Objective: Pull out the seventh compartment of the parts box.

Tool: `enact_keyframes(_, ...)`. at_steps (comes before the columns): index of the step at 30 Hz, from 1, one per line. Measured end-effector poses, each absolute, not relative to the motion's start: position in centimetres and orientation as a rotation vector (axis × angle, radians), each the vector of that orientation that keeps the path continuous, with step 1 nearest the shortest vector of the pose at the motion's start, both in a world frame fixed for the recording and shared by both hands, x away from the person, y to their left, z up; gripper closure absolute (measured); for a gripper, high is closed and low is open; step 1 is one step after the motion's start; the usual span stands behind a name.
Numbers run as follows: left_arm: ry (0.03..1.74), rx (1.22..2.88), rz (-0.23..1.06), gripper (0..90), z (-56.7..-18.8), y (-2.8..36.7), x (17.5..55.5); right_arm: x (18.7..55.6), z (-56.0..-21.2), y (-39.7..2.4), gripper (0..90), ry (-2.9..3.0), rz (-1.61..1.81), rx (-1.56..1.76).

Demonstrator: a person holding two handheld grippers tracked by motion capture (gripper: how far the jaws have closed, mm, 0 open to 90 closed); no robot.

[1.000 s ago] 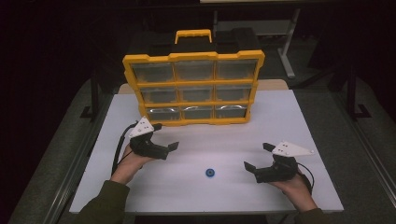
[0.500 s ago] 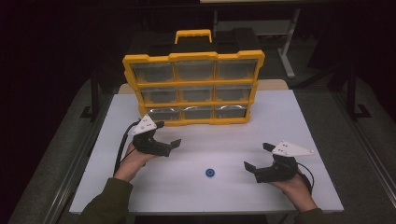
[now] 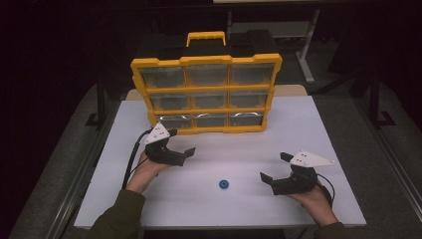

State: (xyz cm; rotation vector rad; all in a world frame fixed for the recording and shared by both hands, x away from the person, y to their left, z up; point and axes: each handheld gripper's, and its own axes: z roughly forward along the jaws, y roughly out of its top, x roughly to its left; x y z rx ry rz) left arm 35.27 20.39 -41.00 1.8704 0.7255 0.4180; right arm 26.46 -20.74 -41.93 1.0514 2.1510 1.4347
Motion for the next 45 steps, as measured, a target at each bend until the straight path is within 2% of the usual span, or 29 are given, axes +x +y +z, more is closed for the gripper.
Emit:
enact_keyframes(12,0.706,1.873,0.441,0.0,-41.4,20.1,35.3,26.5,-42.2,-20.8,0.0,2.163,1.426,1.045)
enact_keyframes(45,0.619,1.952,0.608,0.0,-41.5,19.1,34.6,26.6,-42.4,-20.8,0.0,2.183,1.420,1.043)
